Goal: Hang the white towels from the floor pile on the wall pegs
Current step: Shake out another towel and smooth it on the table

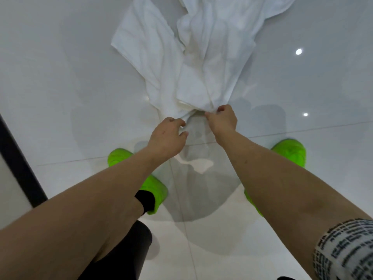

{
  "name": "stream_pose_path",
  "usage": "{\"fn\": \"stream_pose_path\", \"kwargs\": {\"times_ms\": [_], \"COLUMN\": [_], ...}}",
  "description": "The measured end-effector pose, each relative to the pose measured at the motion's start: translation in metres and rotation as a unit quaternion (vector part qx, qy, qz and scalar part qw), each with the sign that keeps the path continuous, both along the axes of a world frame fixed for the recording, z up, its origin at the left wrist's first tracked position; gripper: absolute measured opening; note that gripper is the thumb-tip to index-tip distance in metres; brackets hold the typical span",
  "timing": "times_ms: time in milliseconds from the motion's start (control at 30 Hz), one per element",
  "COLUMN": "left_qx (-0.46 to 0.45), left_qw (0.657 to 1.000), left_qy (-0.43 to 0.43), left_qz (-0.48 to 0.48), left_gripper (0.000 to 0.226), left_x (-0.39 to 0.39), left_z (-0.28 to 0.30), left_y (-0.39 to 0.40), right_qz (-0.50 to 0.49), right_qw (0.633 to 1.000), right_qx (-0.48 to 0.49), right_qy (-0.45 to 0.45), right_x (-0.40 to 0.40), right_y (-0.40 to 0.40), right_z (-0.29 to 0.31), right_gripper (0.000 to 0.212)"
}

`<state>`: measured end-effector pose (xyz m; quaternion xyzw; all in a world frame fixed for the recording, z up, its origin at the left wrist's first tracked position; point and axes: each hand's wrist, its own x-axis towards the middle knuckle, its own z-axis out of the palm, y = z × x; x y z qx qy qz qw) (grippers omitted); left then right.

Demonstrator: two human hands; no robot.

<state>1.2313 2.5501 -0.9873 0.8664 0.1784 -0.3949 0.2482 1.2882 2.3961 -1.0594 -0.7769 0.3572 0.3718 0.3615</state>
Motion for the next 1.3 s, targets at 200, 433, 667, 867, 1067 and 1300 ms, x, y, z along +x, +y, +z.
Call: {"fn": "stream_pose_path", "kwargs": {"times_ms": [200,433,667,867,1067,1300], "left_qx": [0.016,0.012,0.012,-0.015,-0.088,-0.225], "left_qw": [1.000,0.999,0.984,0.935,0.857,0.781], "left_qy": [0.001,0.005,-0.115,-0.299,-0.422,-0.461], "left_qz": [0.006,-0.046,-0.134,-0.190,-0.284,-0.356], "left_gripper": [0.035,0.037,0.041,0.043,0.045,0.043], "left_x": [0.018,0.046,0.157,0.287,0.333,0.341], "left_z": [0.002,0.126,0.378,0.588,0.759,0.871], "left_y": [-0.002,-0.037,-0.154,-0.322,-0.487,-0.650], "right_qz": [0.067,0.036,-0.023,-0.040,-0.096,-0.148], "right_qw": [0.996,0.993,0.973,0.937,0.886,0.824], "right_qx": [-0.046,-0.013,0.041,0.069,0.063,0.017], "right_qy": [-0.032,-0.112,-0.226,-0.340,-0.449,-0.547], "right_x": [0.003,0.013,0.119,0.213,0.232,0.210], "right_y": [-0.003,-0.025,-0.146,-0.307,-0.466,-0.620], "right_z": [0.002,0.141,0.415,0.644,0.825,0.946], "right_gripper": [0.025,0.031,0.031,0.046,0.043,0.042]}}
